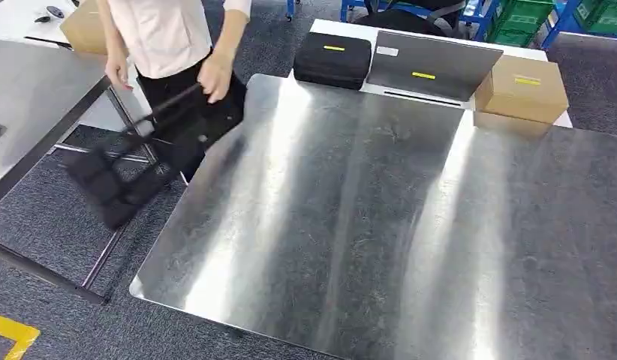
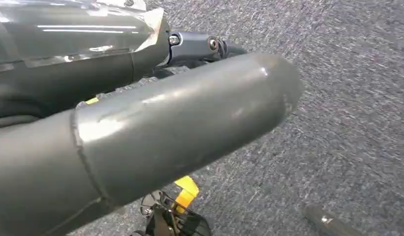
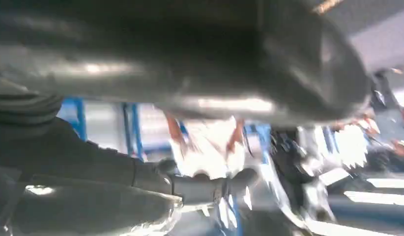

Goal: Take the parts from the cabinet and place them on the table.

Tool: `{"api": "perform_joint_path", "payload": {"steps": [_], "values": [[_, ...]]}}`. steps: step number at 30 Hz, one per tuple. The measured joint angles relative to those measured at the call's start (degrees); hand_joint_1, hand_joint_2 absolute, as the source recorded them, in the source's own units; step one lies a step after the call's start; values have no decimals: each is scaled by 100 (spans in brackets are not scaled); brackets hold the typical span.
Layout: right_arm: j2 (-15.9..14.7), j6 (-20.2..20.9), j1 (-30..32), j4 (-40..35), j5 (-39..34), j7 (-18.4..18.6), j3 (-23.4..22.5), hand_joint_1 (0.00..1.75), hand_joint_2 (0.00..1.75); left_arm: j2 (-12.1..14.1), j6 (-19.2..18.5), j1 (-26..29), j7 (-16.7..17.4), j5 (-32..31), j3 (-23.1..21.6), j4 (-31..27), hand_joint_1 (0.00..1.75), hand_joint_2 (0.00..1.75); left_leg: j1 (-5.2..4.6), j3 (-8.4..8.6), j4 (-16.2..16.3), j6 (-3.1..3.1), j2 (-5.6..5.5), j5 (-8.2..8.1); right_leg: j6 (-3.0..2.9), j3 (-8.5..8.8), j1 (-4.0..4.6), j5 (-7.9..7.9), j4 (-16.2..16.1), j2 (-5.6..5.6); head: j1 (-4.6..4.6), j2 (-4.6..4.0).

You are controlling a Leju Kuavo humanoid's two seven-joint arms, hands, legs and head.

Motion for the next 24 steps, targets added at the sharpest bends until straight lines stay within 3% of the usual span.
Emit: {"api": "perform_joint_path", "payload": {"steps": [5,10,15,19,22,24], "values": [[64,0,139,525,-458,11,7,0,0,31,-63,36,37,210,-68,11,0,0,10,2,-1,-6,-3,-22,-2,29,0,-16,2,0,4,0],[73,2,-71,2619,-961,-551,4,0,0,11,54,35,-4,256,-234,15,0,0,15,16,-1,-10,3,-19,-15,30,14,-9,1,8,26,-2],[-234,90,-225,4557,-1187,-763,15,0,0,15,74,35,98,157,-326,15,0,0,17,14,-1,-10,2,-19,-16,31,14,-10,2,7,20,-2],[-594,511,-259,5621,-1146,-802,22,0,0,22,-2,35,203,33,-439,15,0,0,17,14,-1,-11,2,-19,-16,33,14,-10,2,6,31,-2],[-721,685,-272,6022,-1153,-805,22,0,0,33,-37,34,238,17,-468,15,0,0,16,14,-1,-10,2,-19,-16,33,14,-10,2,6,24,-2],[-828,1124,-272,6312,-1150,-904,24,0,0,46,-111,36,347,-85,-524,17,0,0,16,11,-1,-10,2,-19,-16,32,13,-10,2,6,28,-2]]}}
